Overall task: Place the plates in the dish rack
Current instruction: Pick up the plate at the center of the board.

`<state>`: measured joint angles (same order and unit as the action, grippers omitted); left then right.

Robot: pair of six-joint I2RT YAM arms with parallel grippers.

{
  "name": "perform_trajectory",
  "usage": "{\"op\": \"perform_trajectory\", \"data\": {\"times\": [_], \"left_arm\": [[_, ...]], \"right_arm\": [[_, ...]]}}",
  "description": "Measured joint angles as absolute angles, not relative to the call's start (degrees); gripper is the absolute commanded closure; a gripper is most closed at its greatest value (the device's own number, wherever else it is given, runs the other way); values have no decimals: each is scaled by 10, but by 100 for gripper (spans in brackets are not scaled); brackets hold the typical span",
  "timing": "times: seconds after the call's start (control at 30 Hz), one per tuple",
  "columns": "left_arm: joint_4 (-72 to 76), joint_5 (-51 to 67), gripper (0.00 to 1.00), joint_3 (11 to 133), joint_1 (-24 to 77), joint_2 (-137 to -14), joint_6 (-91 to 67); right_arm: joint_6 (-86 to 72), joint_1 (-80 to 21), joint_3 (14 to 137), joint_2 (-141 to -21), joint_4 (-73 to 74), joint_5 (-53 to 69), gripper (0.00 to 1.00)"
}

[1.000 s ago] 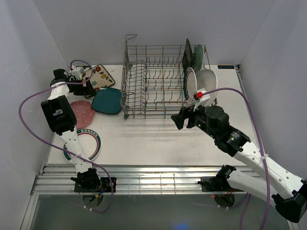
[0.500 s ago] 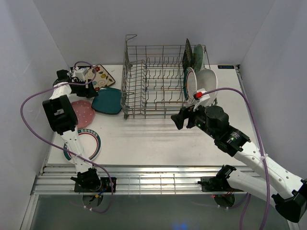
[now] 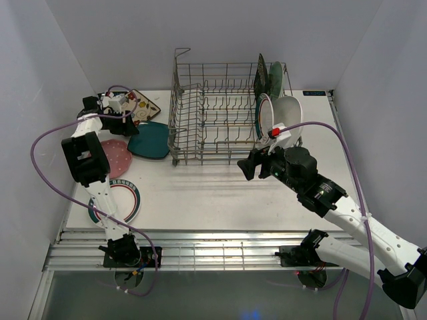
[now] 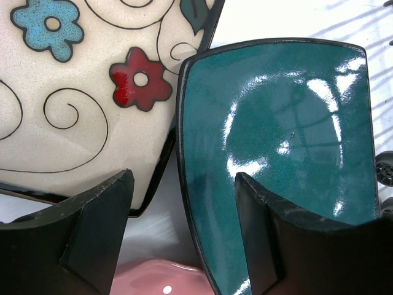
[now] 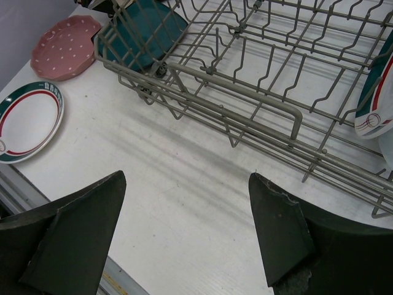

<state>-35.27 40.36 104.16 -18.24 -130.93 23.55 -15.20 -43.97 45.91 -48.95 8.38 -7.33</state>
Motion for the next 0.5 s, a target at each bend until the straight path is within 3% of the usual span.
{"op": "perform_trajectory", "data": {"times": [0.5], "left_arm": [[-366,398,24,999,-193,-1272,233]], "right_arm": [[-152,-440,459,-490,84,-73,13]]}}
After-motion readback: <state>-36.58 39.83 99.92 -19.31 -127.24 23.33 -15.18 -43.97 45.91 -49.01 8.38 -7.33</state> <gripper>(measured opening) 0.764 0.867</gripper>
